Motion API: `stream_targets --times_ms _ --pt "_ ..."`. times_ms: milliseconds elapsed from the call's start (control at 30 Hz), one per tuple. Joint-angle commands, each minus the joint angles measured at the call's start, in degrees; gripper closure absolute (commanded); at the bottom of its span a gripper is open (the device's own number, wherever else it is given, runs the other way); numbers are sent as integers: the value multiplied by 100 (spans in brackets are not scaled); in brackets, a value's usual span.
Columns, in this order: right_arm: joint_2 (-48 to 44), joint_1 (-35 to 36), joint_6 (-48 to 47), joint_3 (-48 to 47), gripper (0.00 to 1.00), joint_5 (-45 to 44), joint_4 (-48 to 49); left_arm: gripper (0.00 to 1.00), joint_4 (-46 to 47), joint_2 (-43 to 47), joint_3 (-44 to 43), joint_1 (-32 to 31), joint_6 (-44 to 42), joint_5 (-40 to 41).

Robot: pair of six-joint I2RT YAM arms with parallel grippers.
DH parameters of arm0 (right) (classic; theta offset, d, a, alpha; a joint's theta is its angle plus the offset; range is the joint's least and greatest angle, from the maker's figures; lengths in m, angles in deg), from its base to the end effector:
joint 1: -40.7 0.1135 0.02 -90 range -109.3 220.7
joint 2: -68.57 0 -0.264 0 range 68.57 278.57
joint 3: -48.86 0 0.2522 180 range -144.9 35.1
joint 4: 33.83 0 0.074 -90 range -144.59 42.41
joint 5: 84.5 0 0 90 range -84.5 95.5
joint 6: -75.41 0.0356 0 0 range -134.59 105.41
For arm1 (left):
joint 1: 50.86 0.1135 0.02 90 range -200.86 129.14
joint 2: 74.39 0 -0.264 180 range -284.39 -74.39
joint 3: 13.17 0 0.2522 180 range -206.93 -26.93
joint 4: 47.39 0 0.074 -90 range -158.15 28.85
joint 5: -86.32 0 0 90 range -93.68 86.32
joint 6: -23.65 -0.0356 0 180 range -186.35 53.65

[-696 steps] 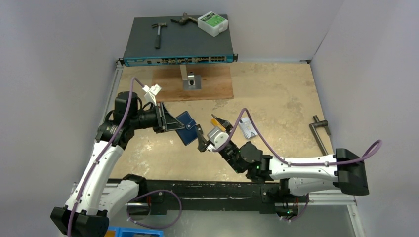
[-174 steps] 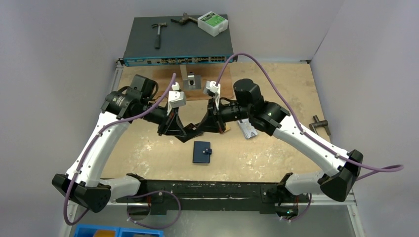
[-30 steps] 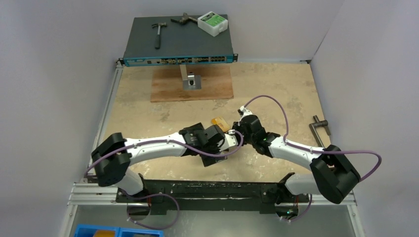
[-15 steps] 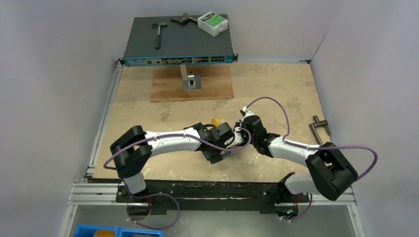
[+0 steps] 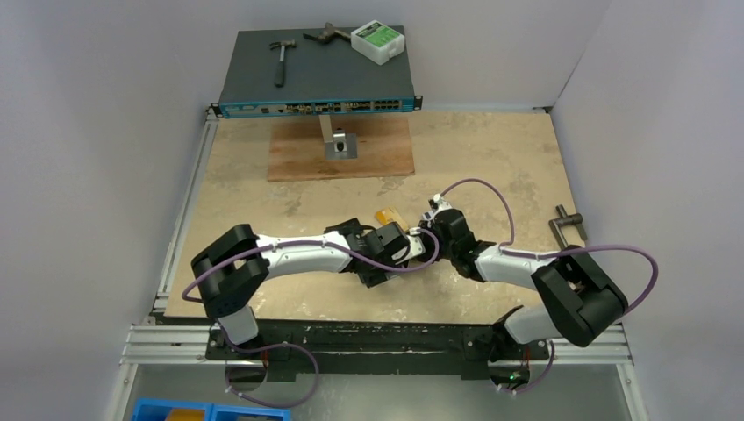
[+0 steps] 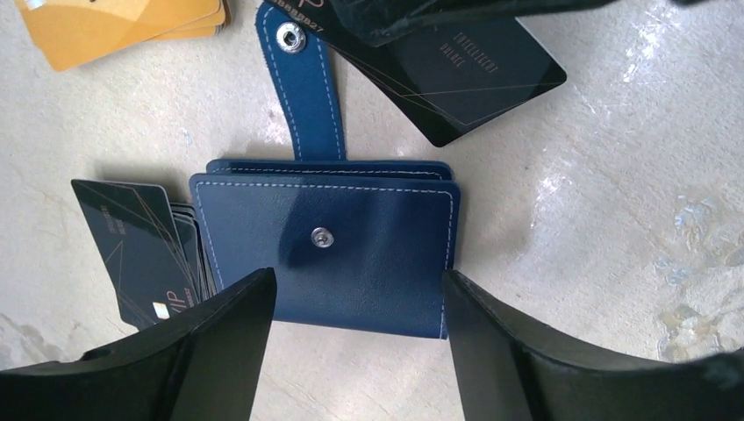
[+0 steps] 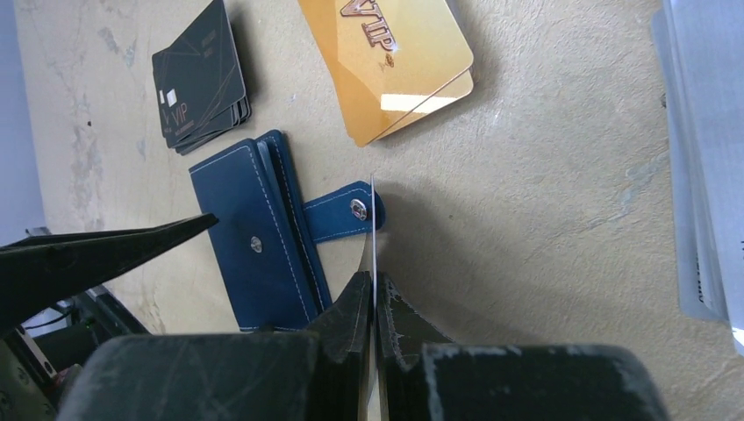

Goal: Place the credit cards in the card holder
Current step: Open the card holder at the center of the board.

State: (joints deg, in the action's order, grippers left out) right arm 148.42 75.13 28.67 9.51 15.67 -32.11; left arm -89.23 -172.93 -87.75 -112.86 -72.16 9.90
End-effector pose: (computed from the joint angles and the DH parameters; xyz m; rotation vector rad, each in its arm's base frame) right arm 0.2029 0.1467 0.1413 0.0828 2.4028 0.8886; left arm 0.1643 -0.2911 0.1731 1.4274 2.2455 0.0108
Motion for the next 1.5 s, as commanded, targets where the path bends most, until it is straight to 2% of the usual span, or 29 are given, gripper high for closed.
stream_targets --times_ms 0,67,267,433,800,867,1133,1300,1333,1367,1467 --pt "137 -48 47 194 100 115 275 26 -1 345 133 -54 -161 -26" --pt "187 -61 80 211 100 140 328 23 78 330 166 -75 -243 62" --pt "173 -63 112 249 100 127 315 20 164 216 163 -75 -296 205" --pt "178 -66 114 274 100 99 293 17 -52 315 -35 -93 -224 -174" --pt "235 -61 70 282 100 81 262 18 -461 547 -173 -76 -1 -1525" --pt "257 -64 59 283 100 93 262 18 -412 564 -117 -56 -2 -1440" --pt "205 -67 -35 299 100 122 132 19 -826 760 -237 797 170 -1574" --pt "356 -68 -16 304 100 190 242 13 -711 524 -375 269 126 -1112" --pt "371 -67 -10 307 100 190 256 11 -708 434 -451 204 142 -1135" --pt "373 -68 8 308 100 188 261 3 -699 380 -510 171 185 -1183" --pt "334 -61 24 338 100 154 258 0 -615 279 -525 66 217 -1058"
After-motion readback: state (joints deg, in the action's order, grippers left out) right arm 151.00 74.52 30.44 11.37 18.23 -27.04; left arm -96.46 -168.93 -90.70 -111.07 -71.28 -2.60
